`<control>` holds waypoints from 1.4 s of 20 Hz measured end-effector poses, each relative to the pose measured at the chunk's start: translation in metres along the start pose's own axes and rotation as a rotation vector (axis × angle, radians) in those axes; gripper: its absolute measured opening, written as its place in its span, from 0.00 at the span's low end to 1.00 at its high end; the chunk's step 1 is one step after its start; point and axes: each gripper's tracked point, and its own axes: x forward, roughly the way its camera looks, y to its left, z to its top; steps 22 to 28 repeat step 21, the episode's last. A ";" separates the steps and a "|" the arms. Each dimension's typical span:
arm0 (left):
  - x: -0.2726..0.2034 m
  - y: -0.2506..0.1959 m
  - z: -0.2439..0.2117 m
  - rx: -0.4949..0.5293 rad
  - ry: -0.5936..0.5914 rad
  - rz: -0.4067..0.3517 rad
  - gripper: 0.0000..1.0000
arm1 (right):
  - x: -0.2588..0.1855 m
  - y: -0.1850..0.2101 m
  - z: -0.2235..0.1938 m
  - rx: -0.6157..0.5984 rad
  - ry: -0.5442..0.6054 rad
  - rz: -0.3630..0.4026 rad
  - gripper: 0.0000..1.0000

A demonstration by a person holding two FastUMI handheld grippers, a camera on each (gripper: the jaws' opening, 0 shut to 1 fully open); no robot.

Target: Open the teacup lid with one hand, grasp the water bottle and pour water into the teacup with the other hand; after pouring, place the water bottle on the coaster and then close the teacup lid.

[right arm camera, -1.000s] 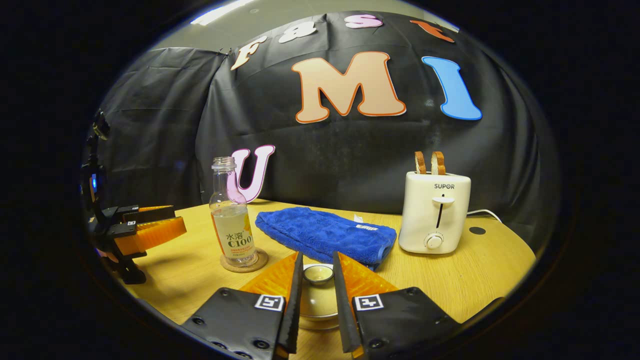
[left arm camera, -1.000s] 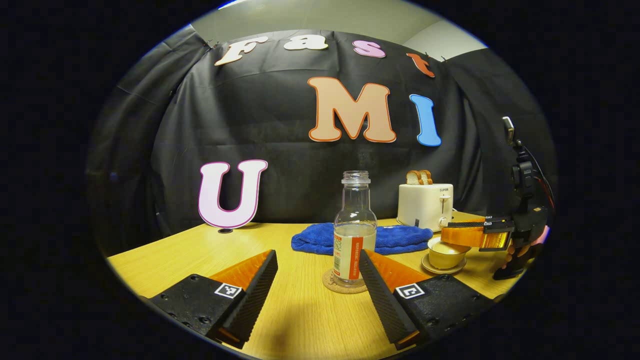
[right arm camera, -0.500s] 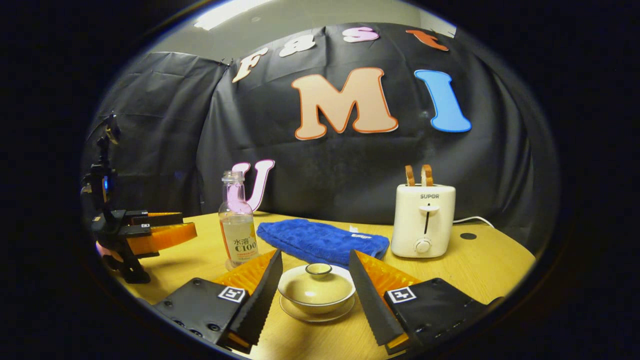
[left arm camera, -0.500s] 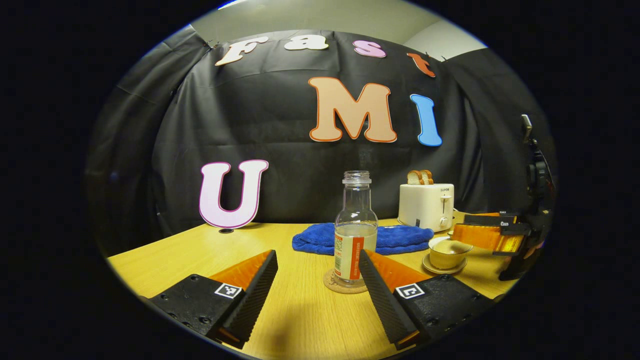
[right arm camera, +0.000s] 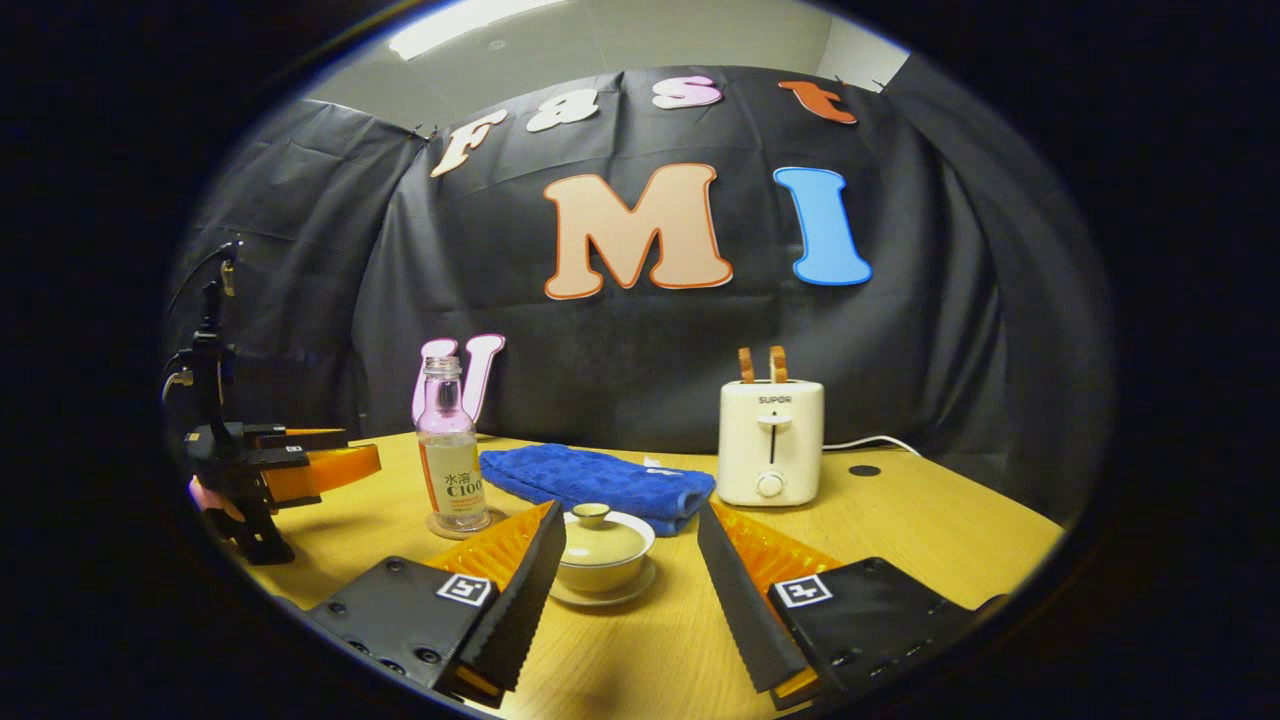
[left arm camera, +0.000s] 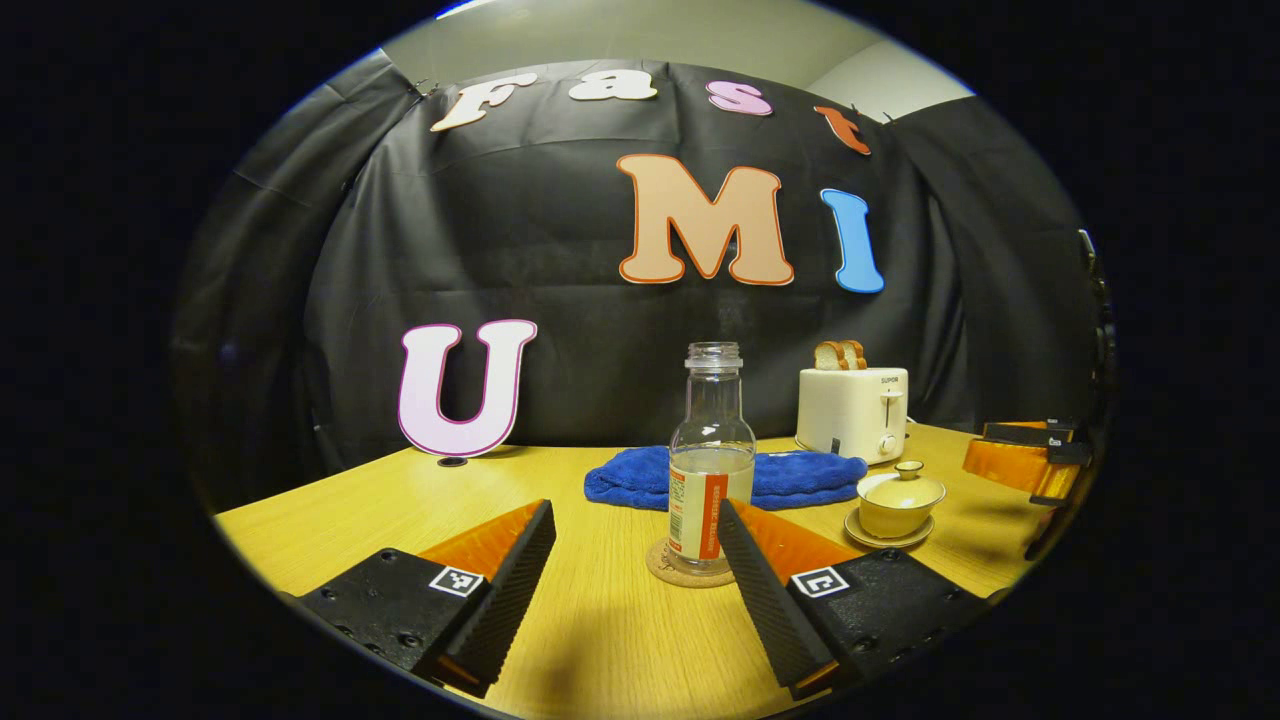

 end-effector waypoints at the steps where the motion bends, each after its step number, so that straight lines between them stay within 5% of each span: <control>1: -0.001 0.001 0.000 0.000 -0.001 0.005 0.95 | -0.005 -0.005 -0.001 -0.001 -0.002 -0.028 0.87; 4: -0.005 0.007 0.000 0.001 -0.002 0.043 0.95 | -0.014 -0.024 0.001 -0.004 -0.007 -0.137 0.86; 8: -0.010 0.013 0.000 0.002 -0.002 0.086 0.95 | -0.016 -0.028 0.002 -0.006 -0.009 -0.178 0.86; 28: -0.009 0.009 0.000 0.000 -0.003 0.056 0.95 | -0.016 -0.031 0.001 -0.007 -0.011 -0.190 0.82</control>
